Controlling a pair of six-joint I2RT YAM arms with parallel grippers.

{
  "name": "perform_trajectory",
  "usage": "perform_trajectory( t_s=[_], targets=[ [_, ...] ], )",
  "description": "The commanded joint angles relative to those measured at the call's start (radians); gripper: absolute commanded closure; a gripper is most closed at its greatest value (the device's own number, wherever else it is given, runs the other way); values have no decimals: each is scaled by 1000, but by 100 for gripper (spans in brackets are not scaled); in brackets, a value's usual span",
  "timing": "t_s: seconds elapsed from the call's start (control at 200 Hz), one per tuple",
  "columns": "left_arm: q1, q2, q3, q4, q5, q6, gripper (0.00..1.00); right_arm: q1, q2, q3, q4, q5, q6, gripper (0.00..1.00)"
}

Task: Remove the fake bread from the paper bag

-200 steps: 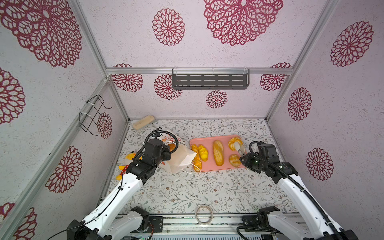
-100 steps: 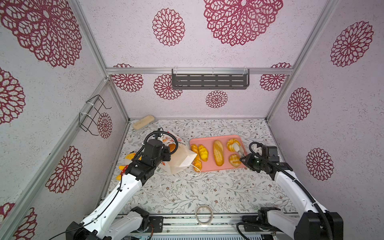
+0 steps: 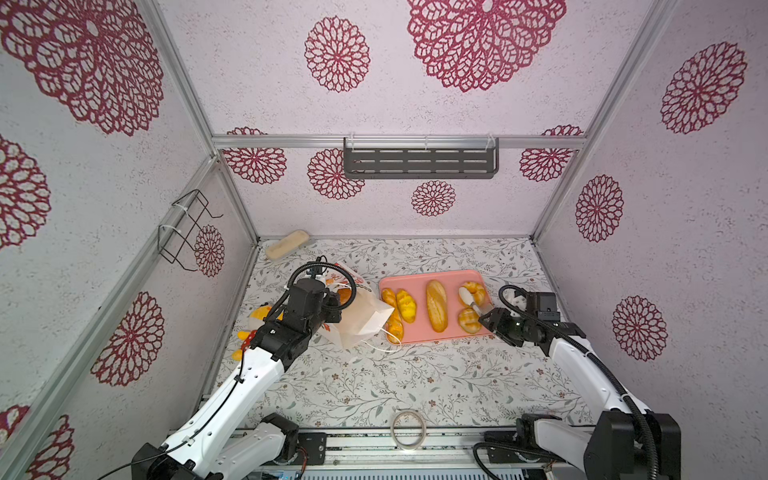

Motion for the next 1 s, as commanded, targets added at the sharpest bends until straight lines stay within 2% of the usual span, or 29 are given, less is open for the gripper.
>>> perform_trajectory(
  t_s=[0.0, 0.21, 0.4, 0.58, 0.61, 0.661, 0.781, 0.861, 0.996],
  targets=[
    [1, 3, 6, -15, 23, -1, 100, -3, -44, 49, -80, 21, -22, 38],
    [-1, 3, 6, -11, 27, -6, 100, -3, -99, 60, -140, 43, -12, 38],
    [-1, -2, -2, -7, 27, -10, 100, 11, -158, -16, -113, 15, 18, 36],
    [-1, -7, -13, 3, 26, -14, 100, 169, -250, -103, -118, 102, 121, 28],
    [-1, -5, -15, 6, 27, -16, 100, 203, -259, -115, -121, 128, 141, 22],
    [-2, -3, -17, 12, 29, -20, 100, 255, -267, -140, -113, 163, 176, 20],
    [-1, 1, -20, 22, 34, -29, 100, 336, -254, -186, -84, 237, 245, 23],
    [-2, -1, -20, 21, 35, -31, 100, 345, -239, -212, -59, 279, 268, 31],
    [-2, -18, -25, 11, 32, -30, 100, 346, -191, -234, -14, 316, 272, 36]
  ],
)
